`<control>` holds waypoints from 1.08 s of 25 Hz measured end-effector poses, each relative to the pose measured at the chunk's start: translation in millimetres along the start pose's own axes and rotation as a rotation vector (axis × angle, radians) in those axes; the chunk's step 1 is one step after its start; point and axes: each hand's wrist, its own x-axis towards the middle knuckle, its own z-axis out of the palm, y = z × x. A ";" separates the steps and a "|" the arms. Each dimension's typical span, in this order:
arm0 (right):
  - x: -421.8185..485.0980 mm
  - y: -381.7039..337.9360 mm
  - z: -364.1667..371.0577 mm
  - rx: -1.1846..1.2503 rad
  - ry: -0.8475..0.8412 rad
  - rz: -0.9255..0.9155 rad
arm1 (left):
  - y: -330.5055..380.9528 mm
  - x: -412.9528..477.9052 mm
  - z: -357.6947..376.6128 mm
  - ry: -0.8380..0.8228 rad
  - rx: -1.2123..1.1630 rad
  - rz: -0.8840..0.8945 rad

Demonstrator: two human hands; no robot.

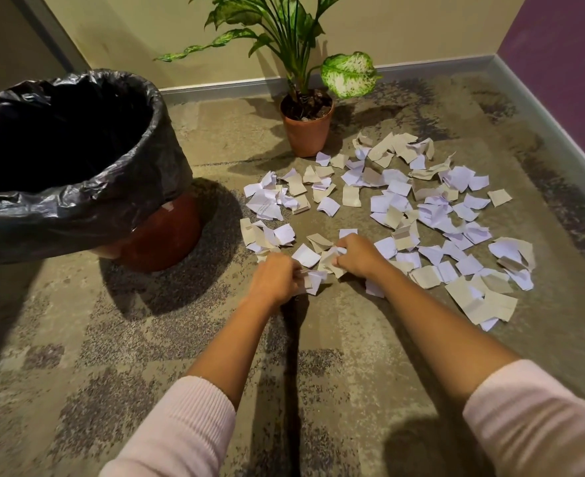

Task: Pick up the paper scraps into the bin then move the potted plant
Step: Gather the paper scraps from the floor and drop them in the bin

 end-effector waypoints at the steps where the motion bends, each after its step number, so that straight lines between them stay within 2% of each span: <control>1: 4.6 -1.8 -0.7 -0.026 0.000 -0.022 | 4.1 6.4 -1.3 -0.004 0.109 0.037; 5: 19.1 -5.9 11.7 -0.155 0.012 -0.041 | 13.2 30.3 -0.4 -0.035 0.319 0.080; 9: 24.3 -4.8 20.8 -0.236 0.041 -0.044 | 16.6 47.0 0.4 -0.153 0.288 0.030; 16: 27.2 -5.3 19.3 -0.252 -0.009 -0.009 | 12.3 51.1 7.0 -0.159 0.213 -0.001; 21: 20.2 3.6 24.2 -0.207 0.076 -0.011 | 15.2 39.6 10.7 -0.100 0.199 0.003; 27: 16.6 5.1 1.8 -0.023 0.078 0.071 | 13.1 13.9 2.6 0.023 0.146 -0.010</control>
